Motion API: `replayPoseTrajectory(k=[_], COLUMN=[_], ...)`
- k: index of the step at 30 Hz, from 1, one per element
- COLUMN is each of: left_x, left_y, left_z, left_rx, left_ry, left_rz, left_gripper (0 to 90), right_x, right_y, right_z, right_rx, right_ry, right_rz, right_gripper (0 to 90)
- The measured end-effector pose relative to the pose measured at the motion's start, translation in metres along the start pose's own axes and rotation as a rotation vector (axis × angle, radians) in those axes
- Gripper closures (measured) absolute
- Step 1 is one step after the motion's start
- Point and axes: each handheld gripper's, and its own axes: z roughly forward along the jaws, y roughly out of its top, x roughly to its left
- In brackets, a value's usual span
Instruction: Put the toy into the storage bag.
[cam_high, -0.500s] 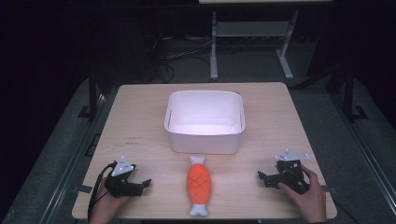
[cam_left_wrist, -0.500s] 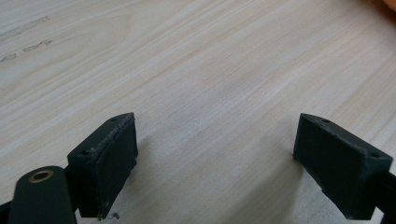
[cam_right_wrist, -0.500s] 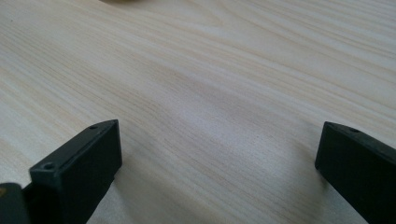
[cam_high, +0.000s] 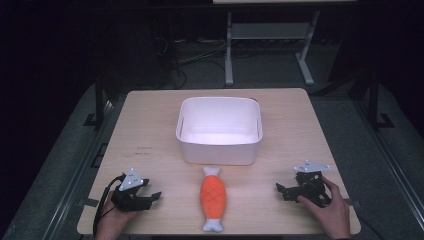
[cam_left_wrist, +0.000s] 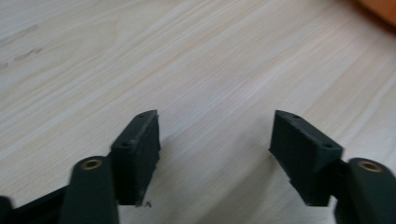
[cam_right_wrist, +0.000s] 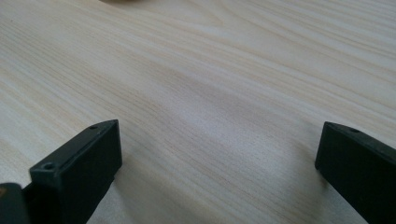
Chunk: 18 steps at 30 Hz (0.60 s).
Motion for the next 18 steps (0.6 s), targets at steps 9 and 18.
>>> replayPoseTrajectory(k=[9,18], left_x=[-0.009,-0.012], left_y=[0.018,0.034], left_z=[0.0,0.008], left_rx=[0.016,0.046], left_ry=[-0.068,-0.138], left_rz=[0.033,0.035], left_gripper=[58.0,81.6], right_x=[0.0,0.0], right_y=[0.0,0.0], right_z=[0.0,0.0], right_rx=[-0.002,-0.002], right_ry=[0.0,0.0], right_rz=[-0.001,-0.003], right_gripper=[0.0,0.0])
